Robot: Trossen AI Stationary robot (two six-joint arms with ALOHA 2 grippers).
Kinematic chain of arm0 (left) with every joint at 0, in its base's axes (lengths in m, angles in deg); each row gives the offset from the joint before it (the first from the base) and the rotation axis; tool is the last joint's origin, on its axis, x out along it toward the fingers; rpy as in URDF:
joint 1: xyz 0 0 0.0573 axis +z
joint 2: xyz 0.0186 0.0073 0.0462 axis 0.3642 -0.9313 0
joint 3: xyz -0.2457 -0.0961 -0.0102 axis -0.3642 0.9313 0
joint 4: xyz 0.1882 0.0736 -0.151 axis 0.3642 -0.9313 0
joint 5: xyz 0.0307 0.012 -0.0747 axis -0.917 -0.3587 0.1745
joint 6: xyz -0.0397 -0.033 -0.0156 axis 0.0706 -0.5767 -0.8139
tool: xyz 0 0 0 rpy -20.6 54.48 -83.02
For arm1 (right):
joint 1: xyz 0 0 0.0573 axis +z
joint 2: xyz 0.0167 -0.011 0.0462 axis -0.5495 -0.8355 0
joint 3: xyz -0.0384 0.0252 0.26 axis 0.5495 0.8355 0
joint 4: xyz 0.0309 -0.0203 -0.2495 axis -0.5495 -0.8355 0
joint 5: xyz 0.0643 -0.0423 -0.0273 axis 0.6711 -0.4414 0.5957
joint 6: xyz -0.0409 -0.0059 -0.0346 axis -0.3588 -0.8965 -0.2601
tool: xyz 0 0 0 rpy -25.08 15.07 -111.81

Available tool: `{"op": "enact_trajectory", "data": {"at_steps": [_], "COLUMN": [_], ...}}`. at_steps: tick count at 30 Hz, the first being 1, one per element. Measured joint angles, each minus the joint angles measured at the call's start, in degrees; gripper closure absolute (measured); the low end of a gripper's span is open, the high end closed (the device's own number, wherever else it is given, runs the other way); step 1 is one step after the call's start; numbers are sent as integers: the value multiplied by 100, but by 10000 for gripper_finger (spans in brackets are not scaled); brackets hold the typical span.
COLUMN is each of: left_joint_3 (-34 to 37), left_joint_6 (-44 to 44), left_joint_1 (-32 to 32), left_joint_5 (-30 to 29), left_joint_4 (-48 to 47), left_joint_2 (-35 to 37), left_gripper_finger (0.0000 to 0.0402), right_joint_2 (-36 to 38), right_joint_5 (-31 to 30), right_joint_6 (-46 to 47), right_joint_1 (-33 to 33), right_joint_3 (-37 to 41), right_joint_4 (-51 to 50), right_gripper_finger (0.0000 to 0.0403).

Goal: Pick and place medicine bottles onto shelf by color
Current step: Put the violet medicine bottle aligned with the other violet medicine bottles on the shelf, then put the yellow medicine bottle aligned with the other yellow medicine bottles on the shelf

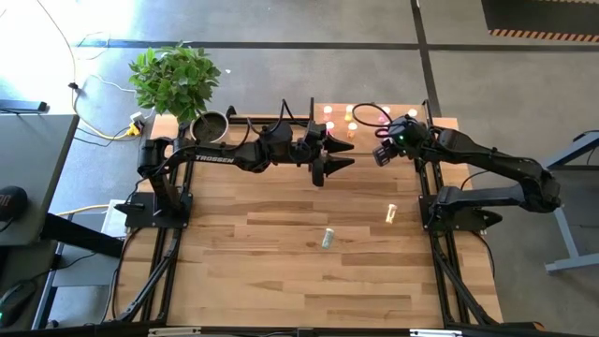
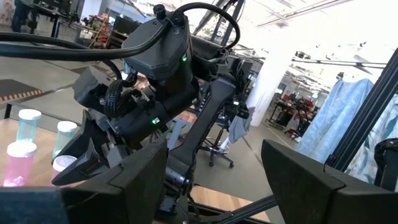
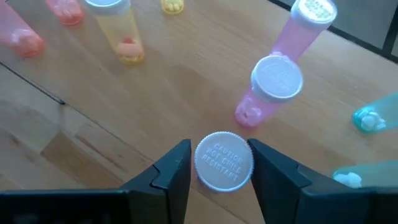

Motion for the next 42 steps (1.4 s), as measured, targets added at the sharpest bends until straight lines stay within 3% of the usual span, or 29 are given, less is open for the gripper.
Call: {"op": "enact_trajectory", "data": {"at_steps": [17, 30, 35, 42], "left_joint_3": [0, 0, 0, 0], "left_joint_6": [296, 386, 56, 334], "left_joint_1": [2, -291, -746, -1499], "left_joint_5": [0, -355, -755, -1669], "left_joint_4": [-146, -2050, -2787, -3954], "left_joint_2": [4, 7, 7, 7], "left_gripper_finger": [149, 149, 149, 149], "right_joint_2": [11, 13, 13, 13], "right_joint_5": [-242, 335, 383, 573], "right_joint_6": [-24, 501, 635, 1182], "right_joint_1": [0, 17, 17, 52], "right_joint_3": [-521, -1272, -1388, -1453], "right_joint_4": [-388, -1000, -1131, -1135], "right_gripper_finger": [242, 242, 242, 242]}}
